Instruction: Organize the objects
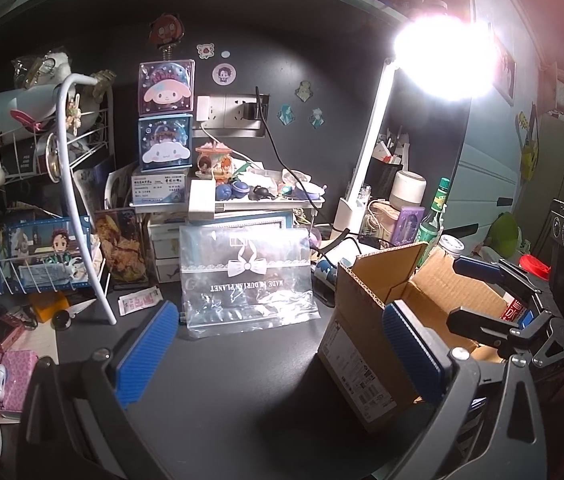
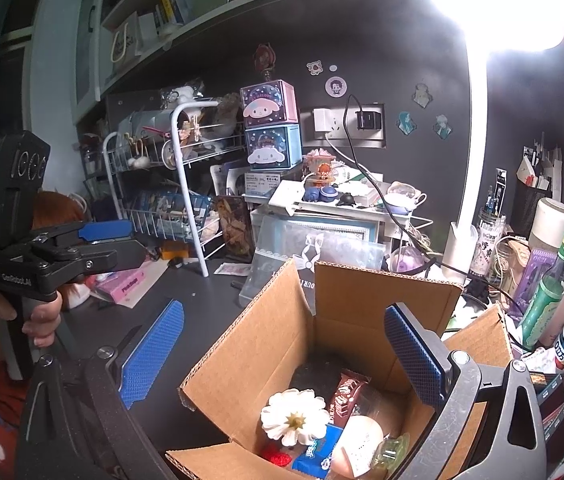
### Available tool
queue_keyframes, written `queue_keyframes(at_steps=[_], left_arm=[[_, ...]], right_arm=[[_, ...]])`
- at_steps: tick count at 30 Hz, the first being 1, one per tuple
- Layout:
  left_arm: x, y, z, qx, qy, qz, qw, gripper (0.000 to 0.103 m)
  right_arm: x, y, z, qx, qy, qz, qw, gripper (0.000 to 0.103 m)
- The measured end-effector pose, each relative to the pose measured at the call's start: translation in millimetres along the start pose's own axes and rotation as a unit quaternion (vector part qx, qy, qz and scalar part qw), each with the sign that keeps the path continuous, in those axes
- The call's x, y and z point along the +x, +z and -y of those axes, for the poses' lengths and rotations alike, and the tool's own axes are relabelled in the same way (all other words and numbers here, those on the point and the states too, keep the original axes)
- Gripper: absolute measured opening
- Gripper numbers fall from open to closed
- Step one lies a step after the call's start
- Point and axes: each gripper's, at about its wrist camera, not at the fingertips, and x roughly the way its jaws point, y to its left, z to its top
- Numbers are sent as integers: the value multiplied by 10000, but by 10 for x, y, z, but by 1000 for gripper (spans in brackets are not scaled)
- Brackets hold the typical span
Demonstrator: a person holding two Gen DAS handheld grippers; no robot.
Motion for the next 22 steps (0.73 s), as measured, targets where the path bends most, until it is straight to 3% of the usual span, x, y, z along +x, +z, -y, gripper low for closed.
queue_keyframes(at_steps=[22], left_arm=[[39,-22,-27,-83,-68,32,9999,102]], right_arm=[[-2,5,-6,3,-10,-2,10000,101]])
